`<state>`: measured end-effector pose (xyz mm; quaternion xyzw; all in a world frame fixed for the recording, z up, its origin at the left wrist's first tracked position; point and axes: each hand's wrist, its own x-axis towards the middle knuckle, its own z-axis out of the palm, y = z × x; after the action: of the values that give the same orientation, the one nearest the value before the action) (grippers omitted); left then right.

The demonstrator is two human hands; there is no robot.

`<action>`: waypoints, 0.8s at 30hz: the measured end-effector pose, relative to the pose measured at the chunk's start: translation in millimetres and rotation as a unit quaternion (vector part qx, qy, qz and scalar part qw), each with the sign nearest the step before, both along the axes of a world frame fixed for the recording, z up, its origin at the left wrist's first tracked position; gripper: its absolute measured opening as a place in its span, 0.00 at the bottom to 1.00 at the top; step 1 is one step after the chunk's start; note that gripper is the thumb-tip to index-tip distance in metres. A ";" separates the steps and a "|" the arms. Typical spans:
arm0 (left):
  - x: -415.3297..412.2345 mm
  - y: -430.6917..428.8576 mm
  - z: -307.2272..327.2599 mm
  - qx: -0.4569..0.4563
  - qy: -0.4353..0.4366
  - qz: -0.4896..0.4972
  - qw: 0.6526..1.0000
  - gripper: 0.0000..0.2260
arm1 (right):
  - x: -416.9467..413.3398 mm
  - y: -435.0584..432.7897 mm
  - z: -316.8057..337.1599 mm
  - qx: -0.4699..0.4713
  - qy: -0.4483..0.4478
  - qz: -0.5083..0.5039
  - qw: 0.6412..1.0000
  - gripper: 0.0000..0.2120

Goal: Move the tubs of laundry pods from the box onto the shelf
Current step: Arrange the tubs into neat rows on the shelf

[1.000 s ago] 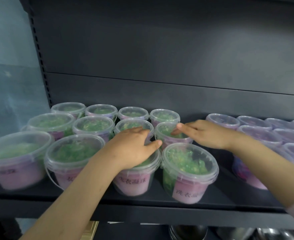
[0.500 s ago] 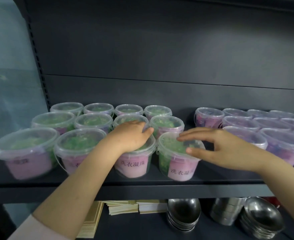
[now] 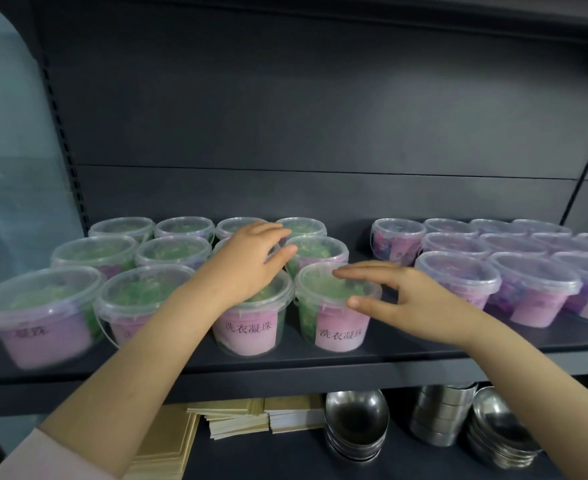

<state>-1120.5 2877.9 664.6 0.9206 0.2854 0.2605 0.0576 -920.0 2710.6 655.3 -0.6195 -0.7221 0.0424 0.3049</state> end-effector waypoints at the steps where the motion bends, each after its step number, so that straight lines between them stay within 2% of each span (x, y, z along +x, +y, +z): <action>1: -0.3 -4.0 4.2 0.028 -0.001 -0.010 1.000 0.23 | 2.9 -3.1 1.3 0.010 -0.003 -0.005 1.000 0.21; 6: 12.2 -40.2 22.1 0.134 -0.017 -0.040 0.990 0.18 | 41.4 -24.3 12.0 0.041 -0.065 -0.077 0.994 0.19; 10: 40.2 -79.0 10.1 0.118 0.015 -0.050 0.992 0.21 | 92.9 -38.6 16.3 0.036 -0.082 -0.142 0.986 0.13; 15: 63.7 -91.2 -12.6 0.097 0.080 0.010 0.992 0.26 | 144.6 -47.0 9.0 -0.024 -0.064 -0.193 0.979 0.14; 19: 67.7 -94.9 -22.4 0.104 0.097 0.043 0.989 0.33 | 155.0 -51.1 2.6 -0.030 -0.056 -0.169 0.983 0.15; 22: 68.7 -96.0 -22.7 0.101 0.098 0.049 0.989 0.33 | 151.8 -52.5 4.9 -0.044 -0.041 -0.132 0.989 0.14; 24: 69.3 -96.3 -24.5 0.093 0.096 0.056 0.989 0.32 | 144.6 -52.7 7.8 -0.062 -0.027 -0.101 0.993 0.18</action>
<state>-1051.2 2781.6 640.0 0.9253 0.3152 0.1987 -0.0704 -775.4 2657.9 663.1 -0.7082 -0.6594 0.0394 0.2491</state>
